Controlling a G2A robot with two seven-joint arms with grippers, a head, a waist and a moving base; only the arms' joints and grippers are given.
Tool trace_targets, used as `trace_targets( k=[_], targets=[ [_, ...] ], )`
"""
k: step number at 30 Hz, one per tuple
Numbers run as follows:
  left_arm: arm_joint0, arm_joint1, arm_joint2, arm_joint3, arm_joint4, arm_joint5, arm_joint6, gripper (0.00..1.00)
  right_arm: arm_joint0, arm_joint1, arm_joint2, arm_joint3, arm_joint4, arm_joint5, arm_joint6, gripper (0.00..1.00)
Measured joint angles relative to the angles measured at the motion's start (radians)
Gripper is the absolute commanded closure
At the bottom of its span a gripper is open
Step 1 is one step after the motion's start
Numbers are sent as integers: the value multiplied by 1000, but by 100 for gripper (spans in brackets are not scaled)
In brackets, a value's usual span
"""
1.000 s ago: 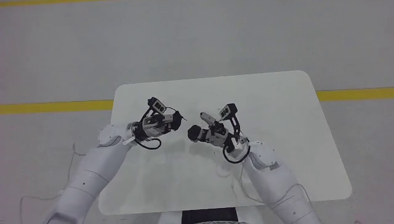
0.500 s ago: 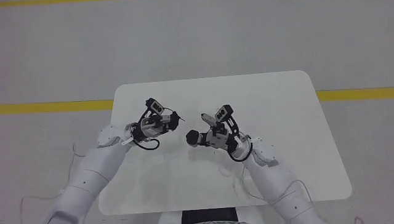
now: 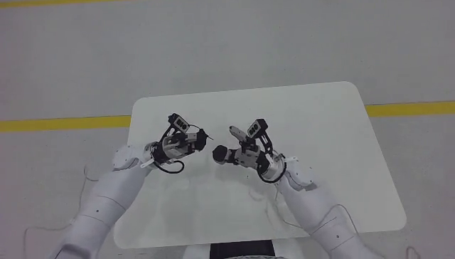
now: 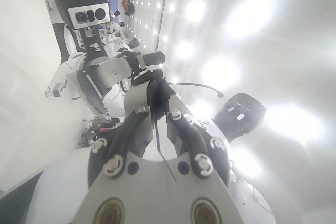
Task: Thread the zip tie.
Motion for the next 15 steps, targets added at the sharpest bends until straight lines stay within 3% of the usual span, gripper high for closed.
trace_targets(
  k=[4, 6, 8, 15],
  targets=[
    [0, 0, 0, 0, 0, 0, 0, 100, 2, 1, -1, 9, 35, -3, 27, 1],
    [0, 0, 0, 0, 0, 0, 0, 100, 6, 2, -2, 12, 39, -3, 30, 32],
    [0, 0, 0, 0, 0, 0, 0, 100, 10, 2, -6, 15, 42, -5, 33, 48],
    [0, 0, 0, 0, 0, 0, 0, 100, 30, -2, -26, 43, 63, -8, 38, 60]
  ],
)
